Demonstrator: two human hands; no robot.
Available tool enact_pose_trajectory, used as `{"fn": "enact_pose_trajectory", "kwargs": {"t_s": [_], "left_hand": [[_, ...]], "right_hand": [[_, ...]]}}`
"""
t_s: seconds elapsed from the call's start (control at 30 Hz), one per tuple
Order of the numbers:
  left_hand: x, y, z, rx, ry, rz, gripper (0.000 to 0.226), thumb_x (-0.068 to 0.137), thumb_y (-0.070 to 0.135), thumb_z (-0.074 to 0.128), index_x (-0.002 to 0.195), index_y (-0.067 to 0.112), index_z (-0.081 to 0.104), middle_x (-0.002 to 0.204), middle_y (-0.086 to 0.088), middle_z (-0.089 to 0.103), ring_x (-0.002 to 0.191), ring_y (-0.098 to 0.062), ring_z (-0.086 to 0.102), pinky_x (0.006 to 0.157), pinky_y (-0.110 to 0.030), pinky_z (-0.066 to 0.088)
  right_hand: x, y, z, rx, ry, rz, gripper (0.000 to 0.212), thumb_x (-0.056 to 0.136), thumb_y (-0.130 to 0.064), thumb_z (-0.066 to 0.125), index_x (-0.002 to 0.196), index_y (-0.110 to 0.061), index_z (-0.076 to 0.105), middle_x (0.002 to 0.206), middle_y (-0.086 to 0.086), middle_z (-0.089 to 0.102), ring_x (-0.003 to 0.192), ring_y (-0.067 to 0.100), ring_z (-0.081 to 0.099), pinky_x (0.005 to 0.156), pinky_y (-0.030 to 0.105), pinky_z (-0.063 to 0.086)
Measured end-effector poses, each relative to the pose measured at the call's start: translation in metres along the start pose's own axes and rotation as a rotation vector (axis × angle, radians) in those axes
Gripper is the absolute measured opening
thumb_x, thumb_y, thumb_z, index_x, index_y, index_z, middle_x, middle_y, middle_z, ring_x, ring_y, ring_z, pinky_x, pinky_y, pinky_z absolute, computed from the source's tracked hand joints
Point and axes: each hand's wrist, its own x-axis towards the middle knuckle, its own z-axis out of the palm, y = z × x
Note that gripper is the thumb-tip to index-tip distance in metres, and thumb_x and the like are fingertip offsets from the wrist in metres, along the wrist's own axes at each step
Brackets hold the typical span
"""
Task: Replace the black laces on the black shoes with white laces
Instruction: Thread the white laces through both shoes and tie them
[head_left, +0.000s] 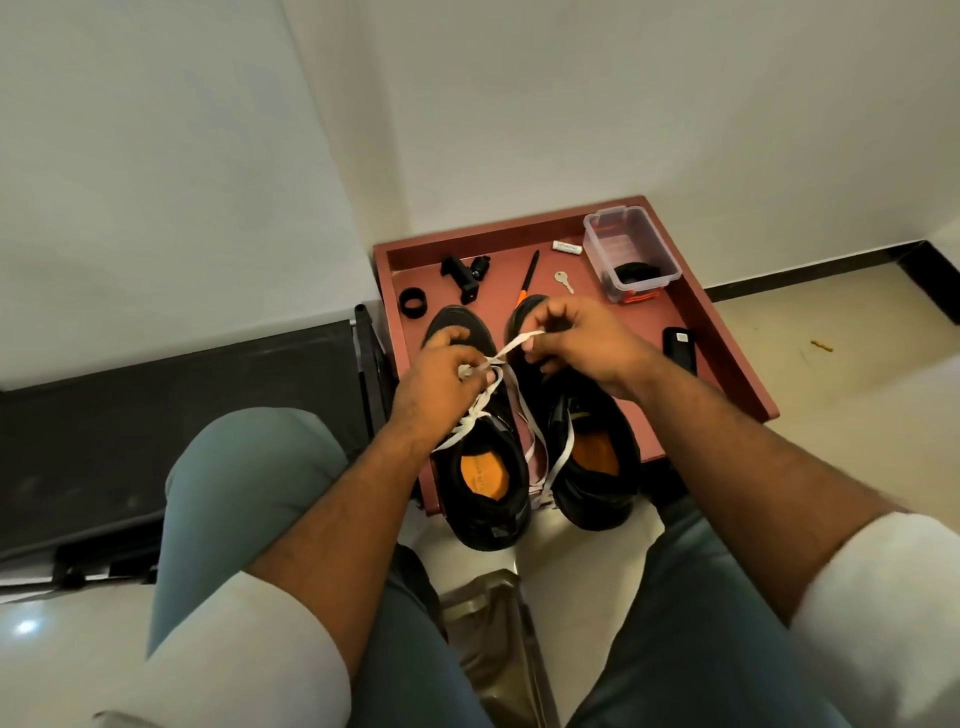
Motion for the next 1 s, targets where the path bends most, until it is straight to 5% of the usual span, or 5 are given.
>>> {"fn": "enact_pose_trajectory", "kwargs": {"t_s": [0.13,0.27,0.57,0.8,1.0], "left_hand": [[-0.007,0.031,-0.019,-0.474,-0.079,-0.042,0.014,0.092,0.023,0.065,0.09,0.01,0.07,0.082,-0.004,0.071,0.06,-0.024,0.054,0.056,-0.033,0.048],[-0.022,0.058,-0.044,-1.155,-0.453,0.003,0.022,0.094,0.021,0.055,0.105,0.01,0.071,0.078,-0.011,0.066,0.033,-0.002,0.033,0.038,-0.02,0.018],[-0.015,0.05,-0.055,-1.342,-0.421,-0.006,0.039,0.1,0.015,0.04,0.138,0.014,0.049,0.089,-0.012,0.073,0.026,-0.002,0.033,0.03,-0.012,0.026],[0.014,0.02,-0.074,-1.125,0.283,-0.265,0.025,0.101,0.013,0.047,0.121,0.013,0.063,0.091,-0.014,0.072,0.033,-0.005,0.034,0.034,-0.018,0.027],[-0.003,0.014,-0.056,0.318,0.067,-0.29,0.039,0.088,0.057,0.059,0.089,0.019,0.066,0.087,-0.001,0.066,0.075,-0.018,0.064,0.064,-0.03,0.05]], "right_hand": [[-0.001,0.003,0.004,0.254,0.211,0.008,0.013,0.092,-0.005,0.059,0.096,-0.017,0.055,0.1,0.005,0.062,0.087,0.023,0.064,0.076,0.034,0.056],[-0.022,0.0,0.033,0.457,0.31,-0.072,0.028,0.09,-0.02,0.066,0.111,-0.025,0.048,0.11,0.003,0.055,0.092,0.024,0.061,0.081,0.038,0.052],[-0.077,0.013,0.077,0.178,0.004,-0.25,0.016,0.096,-0.012,0.056,0.108,-0.008,0.066,0.132,-0.006,0.055,0.124,0.001,0.049,0.101,0.019,0.041],[-0.106,0.008,0.018,0.219,0.01,-0.057,0.028,0.088,-0.035,0.056,0.081,-0.008,0.062,0.053,-0.004,0.049,0.053,0.017,0.047,0.055,0.029,0.046],[-0.109,0.008,-0.036,-0.039,0.192,-0.036,0.02,0.092,-0.023,0.059,0.087,-0.008,0.069,0.058,-0.003,0.046,0.052,0.016,0.035,0.048,0.024,0.032]]}}
